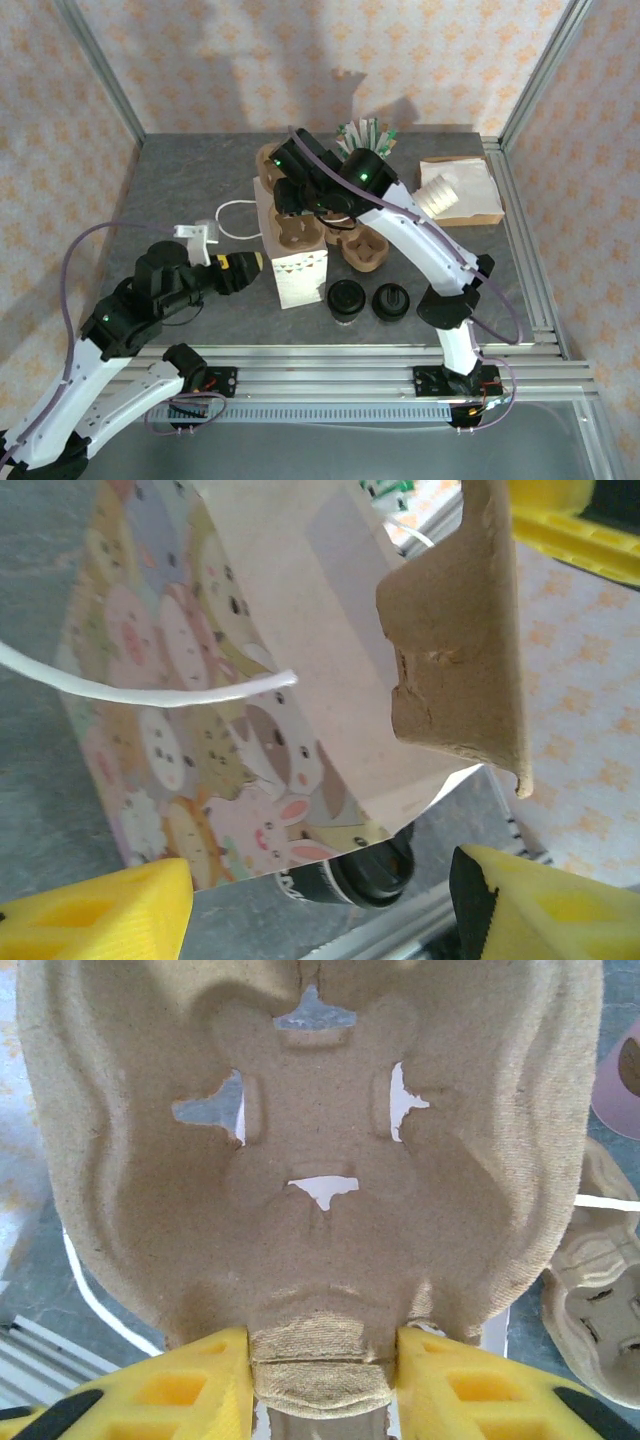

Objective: Pack the takeout coffee

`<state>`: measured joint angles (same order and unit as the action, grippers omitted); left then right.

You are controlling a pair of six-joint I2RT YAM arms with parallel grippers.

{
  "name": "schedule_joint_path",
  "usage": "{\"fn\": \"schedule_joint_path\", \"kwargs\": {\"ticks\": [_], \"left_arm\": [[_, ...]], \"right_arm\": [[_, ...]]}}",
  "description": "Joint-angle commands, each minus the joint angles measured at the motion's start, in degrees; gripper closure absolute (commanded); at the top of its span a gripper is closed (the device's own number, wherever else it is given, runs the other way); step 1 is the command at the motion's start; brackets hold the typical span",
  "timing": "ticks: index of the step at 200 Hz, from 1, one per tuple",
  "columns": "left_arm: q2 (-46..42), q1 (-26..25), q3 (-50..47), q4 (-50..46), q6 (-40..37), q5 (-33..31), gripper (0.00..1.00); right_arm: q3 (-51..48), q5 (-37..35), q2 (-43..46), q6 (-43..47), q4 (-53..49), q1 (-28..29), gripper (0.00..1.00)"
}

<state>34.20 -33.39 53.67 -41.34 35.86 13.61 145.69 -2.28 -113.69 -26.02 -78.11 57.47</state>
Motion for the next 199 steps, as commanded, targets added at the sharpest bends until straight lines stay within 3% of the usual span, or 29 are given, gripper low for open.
{"fn": "schedule_joint_path", "kwargs": {"ticks": [1,54,199], "left_arm": [[-0.9,-0.3,2.2,-5.4,-3.5,-6.8,0.3],[-1.1,-0.2,1.7,-5.8,-4.0,-7.7,0.3],[0.6,-0.3,0.8,-4.4,-2.9,-7.0,0.29]], "right_arm": [[2.0,-4.0,-1.4,-2.4,-2.6,0.3,0.62],[6.2,-5.3,-6.2,-2.2,-5.1,0.4,0.62],[6.2,-5.7,-7.8,-3.1,-0.9,0.4,0.63]]}}
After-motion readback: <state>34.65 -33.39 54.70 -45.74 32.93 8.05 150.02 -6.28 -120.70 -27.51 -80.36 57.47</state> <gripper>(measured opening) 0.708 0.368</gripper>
